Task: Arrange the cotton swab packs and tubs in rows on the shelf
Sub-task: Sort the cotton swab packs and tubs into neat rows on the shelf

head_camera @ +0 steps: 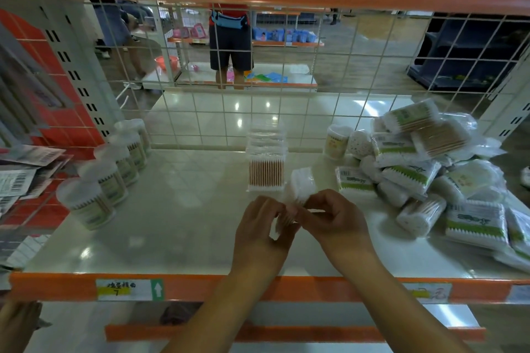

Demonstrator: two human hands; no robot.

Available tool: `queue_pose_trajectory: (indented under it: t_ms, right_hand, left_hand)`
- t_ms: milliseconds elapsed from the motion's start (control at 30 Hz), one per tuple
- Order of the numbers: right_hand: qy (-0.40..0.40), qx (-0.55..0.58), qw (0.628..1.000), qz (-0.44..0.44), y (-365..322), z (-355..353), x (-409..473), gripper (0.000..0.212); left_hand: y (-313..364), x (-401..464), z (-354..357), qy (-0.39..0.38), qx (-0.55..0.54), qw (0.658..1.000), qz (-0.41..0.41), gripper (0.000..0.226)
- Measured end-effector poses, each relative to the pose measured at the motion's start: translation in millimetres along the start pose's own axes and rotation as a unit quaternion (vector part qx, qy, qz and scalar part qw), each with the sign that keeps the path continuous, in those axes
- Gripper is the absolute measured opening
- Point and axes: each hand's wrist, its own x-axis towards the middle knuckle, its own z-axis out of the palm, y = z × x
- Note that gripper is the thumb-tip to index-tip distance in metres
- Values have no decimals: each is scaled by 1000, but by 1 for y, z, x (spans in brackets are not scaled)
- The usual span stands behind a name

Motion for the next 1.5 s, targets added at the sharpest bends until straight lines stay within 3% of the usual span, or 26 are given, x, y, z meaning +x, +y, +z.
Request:
queue_pose_trajectory:
  t_ms: [167, 300, 500, 667, 967, 1100, 1267, 1400, 1500]
  right_hand:
    - [21, -40, 999, -12, 0, 1, 3, 32]
    - [26, -46, 999, -12, 1, 0, 2, 26]
    - [-8, -86, 992, -93, 2, 0, 4, 14]
    - [11, -160, 972, -174, 12, -3, 28, 18]
    - [-12, -247, 959, -136, 16, 11, 82, 24]
    - [-41, -244, 959, -136, 16, 25, 92, 20]
    - [-28, -225, 966, -127, 29, 44, 100, 14]
    - [3, -140, 985, -98, 39, 51, 91, 40]
    - [9, -140, 987, -83, 52, 55, 84, 33]
  left_hand:
    - [-2, -8, 4, 22, 23, 998, 62, 19]
    - [-2, -11, 7, 38, 15, 995, 88, 21]
    - [-10, -16, 5, -48, 57, 991, 107, 27]
    - [-28, -2, -9, -85, 114, 987, 79, 23]
    - [-63, 23, -19, -112, 151, 982, -27, 24]
    - [-73, 26, -15, -130, 141, 976, -99, 30]
    - [-73, 27, -13, -152, 135, 971, -124, 31]
    - [-74, 25, -14, -158, 141, 968, -137, 38]
    - [-75, 24, -12, -149, 146, 968, -136, 40]
